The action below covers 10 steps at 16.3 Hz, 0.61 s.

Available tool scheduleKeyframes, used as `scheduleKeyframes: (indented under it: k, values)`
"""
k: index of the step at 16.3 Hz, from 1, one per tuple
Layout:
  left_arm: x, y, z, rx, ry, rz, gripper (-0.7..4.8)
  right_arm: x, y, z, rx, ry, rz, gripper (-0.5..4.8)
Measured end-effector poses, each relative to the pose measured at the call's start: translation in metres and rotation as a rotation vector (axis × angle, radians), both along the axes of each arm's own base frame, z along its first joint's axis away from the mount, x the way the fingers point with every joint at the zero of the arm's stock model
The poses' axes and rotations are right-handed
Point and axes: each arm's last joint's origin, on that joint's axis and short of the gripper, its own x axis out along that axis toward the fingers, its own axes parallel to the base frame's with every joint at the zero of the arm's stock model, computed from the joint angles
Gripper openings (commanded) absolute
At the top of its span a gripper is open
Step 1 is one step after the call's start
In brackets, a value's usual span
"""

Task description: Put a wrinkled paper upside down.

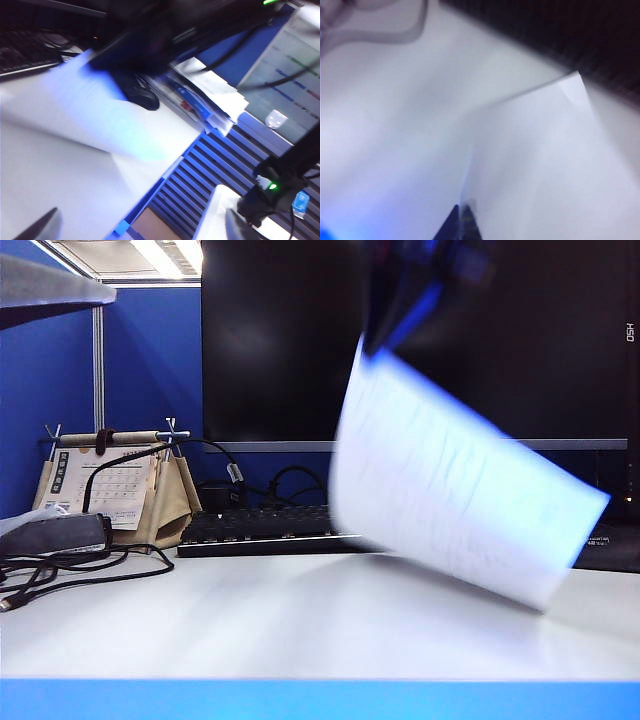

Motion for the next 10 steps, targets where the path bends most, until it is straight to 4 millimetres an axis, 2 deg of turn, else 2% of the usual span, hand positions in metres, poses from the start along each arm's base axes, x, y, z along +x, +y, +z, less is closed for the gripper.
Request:
scheduleKeyframes:
  k: [3, 5, 10]
  values:
    - [-0.002, 0.001, 0.001, -0.011, -0.001, -0.016, 4.25, 0.019, 0.017, -0.042, -0.069, 0.100, 0.002, -0.06]
    - [-0.003, 0.001, 0.002, -0.021, 0.010, -0.025, 4.25, 0.027, 0.027, -0.053, -0.022, 0.116, 0.023, -0.06]
    - [-0.007, 0.003, 0.005, -0.042, 0.001, -0.035, 4.25, 0.037, 0.040, -0.060, 0.121, 0.133, 0.076, -0.06]
